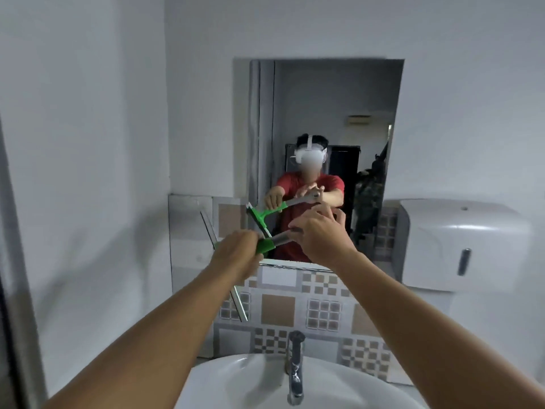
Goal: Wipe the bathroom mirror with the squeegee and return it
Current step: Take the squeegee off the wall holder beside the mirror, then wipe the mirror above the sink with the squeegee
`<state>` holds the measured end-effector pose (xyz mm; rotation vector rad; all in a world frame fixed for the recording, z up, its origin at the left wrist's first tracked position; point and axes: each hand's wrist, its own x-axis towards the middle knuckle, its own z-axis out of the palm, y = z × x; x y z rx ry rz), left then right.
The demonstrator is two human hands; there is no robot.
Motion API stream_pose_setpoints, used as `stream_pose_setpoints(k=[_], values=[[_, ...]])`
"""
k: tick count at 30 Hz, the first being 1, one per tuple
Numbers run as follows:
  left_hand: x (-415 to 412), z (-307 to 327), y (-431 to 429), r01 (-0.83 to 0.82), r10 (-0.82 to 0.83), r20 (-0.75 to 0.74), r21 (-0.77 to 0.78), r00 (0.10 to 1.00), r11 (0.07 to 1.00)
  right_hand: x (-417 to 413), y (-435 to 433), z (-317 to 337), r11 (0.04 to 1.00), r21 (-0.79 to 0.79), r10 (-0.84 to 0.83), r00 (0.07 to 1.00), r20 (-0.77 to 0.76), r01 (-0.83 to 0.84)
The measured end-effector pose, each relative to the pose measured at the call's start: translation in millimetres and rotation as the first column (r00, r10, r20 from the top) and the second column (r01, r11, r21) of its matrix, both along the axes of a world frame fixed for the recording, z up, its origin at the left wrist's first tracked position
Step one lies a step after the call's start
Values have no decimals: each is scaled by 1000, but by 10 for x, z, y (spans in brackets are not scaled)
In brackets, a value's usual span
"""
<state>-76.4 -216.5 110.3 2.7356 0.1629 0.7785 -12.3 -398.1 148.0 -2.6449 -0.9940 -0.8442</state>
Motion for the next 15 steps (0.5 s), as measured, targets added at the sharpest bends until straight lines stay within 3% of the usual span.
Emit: stream_pose_setpoints(k=[6, 10, 13, 15], values=[[-24, 550, -353, 92, -113, 77, 234, 991, 968, -74, -410, 189, 998, -48, 44, 999, 25, -43], [76, 862, -368, 104, -169, 174, 333, 970, 937, 53, -453, 350, 991, 70, 116, 993, 27, -118], [229, 981, -297, 13, -241, 460, 445, 855, 895, 151, -392, 509, 974, 187, 108, 987, 116, -128], [340, 882, -242, 8, -313, 573, 471, 758, 882, 240, -321, 659, 970, 221, 69, 987, 142, -99]])
